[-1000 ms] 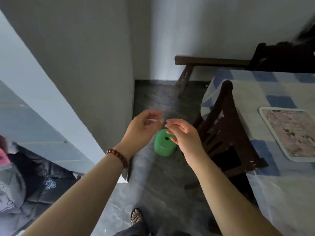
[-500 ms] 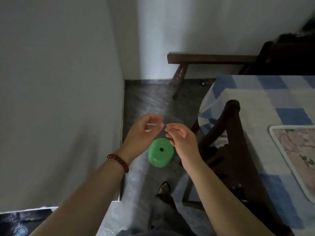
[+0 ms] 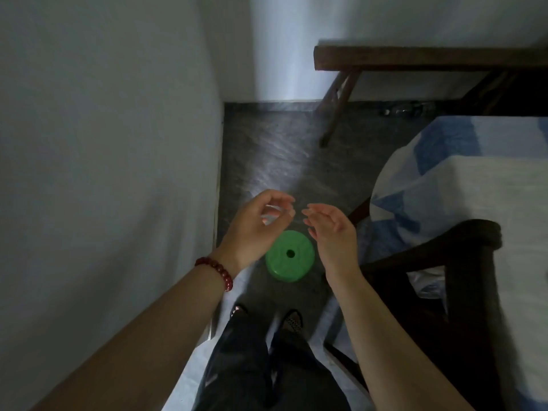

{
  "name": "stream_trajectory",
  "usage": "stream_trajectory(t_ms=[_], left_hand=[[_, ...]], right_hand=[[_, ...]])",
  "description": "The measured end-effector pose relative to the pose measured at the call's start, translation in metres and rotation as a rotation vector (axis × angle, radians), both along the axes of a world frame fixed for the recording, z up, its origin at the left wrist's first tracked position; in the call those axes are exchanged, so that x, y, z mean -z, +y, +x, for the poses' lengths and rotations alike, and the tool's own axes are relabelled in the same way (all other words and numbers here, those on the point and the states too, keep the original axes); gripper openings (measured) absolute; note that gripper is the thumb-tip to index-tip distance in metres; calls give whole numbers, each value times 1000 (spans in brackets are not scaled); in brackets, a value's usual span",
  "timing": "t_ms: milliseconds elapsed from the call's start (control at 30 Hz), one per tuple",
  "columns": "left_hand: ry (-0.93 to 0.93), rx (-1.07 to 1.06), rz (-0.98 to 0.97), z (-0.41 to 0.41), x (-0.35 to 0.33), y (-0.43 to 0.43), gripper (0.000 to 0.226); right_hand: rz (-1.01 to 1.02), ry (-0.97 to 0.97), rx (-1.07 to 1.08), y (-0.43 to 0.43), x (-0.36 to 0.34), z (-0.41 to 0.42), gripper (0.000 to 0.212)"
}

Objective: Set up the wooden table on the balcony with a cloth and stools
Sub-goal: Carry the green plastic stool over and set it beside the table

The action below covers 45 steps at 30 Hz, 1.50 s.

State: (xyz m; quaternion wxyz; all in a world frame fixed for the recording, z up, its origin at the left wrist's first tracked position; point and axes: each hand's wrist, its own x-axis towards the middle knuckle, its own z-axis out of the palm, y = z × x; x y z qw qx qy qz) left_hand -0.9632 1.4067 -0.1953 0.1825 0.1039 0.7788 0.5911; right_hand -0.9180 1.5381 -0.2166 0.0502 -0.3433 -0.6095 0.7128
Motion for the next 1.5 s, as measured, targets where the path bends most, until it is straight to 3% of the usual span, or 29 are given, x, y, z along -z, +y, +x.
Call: stream_trajectory(t_ms=[233,533,667,833,1000,1200,1500], left_hand=[[96,250,-228,-39,88,9,19],[225,393,-300,-73,274,28,27],[193,409,-344,-76,369,36,32],[135,547,-468,-72,473,46,33],[129,670,-645,-72,549,55,35],[152,885,-816,-69,606,63,47],[351,1233,-1088,-82,638,74,56]], right_hand=[[68,-59,-75,8,88,-27,14],[204,-124,-146,33,261,-50,15],[255,-151,-165,43,357,-50,22],[332,-276,-269,54,464,-40,10],[523,-419,-507,60,538,-38,12],[727,-513,-893,62,587,-39,36],[944,-678,-1187,64,613,-52,60]])
